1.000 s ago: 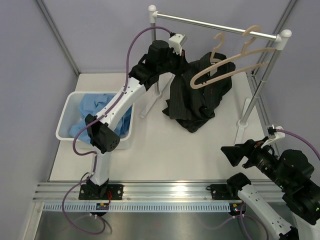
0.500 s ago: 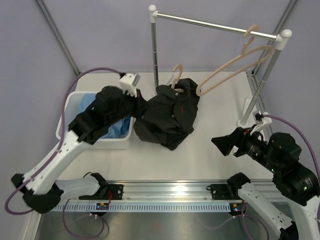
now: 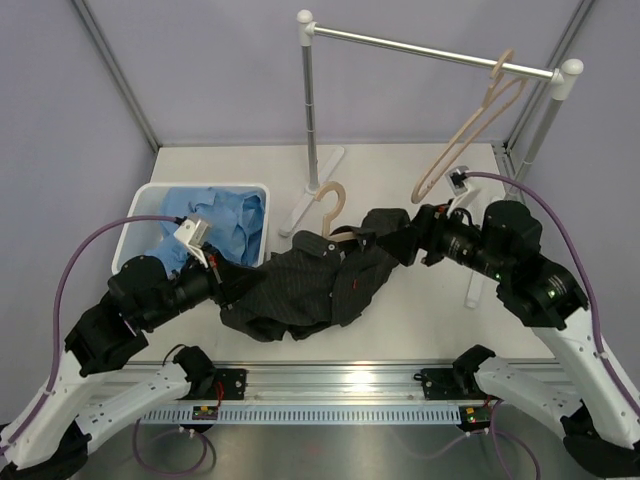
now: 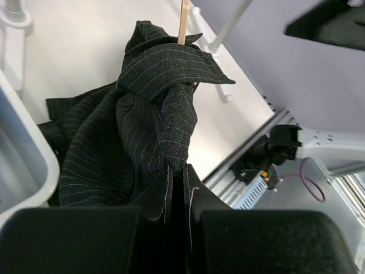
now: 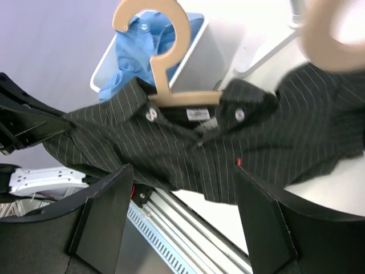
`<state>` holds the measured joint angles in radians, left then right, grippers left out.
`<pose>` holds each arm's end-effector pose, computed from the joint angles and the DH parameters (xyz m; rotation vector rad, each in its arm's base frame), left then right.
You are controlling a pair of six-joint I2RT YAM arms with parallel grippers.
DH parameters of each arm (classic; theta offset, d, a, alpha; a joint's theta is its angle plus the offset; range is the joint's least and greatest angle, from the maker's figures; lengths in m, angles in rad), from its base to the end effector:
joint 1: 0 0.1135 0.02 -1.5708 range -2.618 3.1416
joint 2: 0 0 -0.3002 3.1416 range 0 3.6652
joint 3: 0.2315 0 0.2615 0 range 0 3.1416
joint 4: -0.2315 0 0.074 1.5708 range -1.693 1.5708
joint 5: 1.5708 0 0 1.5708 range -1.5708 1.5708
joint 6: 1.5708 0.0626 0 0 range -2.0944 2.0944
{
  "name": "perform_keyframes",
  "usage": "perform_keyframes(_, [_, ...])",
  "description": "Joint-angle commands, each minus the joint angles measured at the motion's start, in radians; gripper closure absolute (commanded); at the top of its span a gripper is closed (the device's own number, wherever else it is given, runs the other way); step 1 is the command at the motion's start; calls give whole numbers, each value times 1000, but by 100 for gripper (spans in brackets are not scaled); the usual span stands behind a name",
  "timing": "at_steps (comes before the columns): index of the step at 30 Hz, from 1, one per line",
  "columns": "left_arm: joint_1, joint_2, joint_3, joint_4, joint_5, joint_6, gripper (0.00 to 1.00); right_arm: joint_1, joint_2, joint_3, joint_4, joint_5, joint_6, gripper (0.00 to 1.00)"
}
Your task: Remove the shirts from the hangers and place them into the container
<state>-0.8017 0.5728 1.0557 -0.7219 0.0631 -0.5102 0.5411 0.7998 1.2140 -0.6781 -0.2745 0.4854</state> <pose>0.0652 -0.0731 0.4152 0.3264 1.8952 -0.9692 0.1192 0.0914 0.4511 -0.2573 1.9199 0.9560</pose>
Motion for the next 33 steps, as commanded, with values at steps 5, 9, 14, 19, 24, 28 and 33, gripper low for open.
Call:
perform_keyframes(5, [-5,-88,-92,278,253,-143,100,190,166,79,212,167,-13,19])
perform_keyframes(9, [-4,-111,-118,302,276,-174,100,195,219,81,268,228,-27,19])
perform_keyframes(14, [-4,-128,-112,274,280,-180,100,195,305,116,293,262,-53,20])
perform_keyframes(19, [-5,-140,-80,233,270,-165,100,200,315,114,290,327,-42,65])
perform_keyframes(24, [-5,-114,-79,220,239,-154,100,223,308,134,272,369,-48,100])
perform_keyframes(28, [-5,-100,-124,231,237,-163,66,230,315,183,218,411,-70,100])
perform_keyframes(33, [-5,-161,-221,234,256,-201,35,232,306,251,164,452,-100,100])
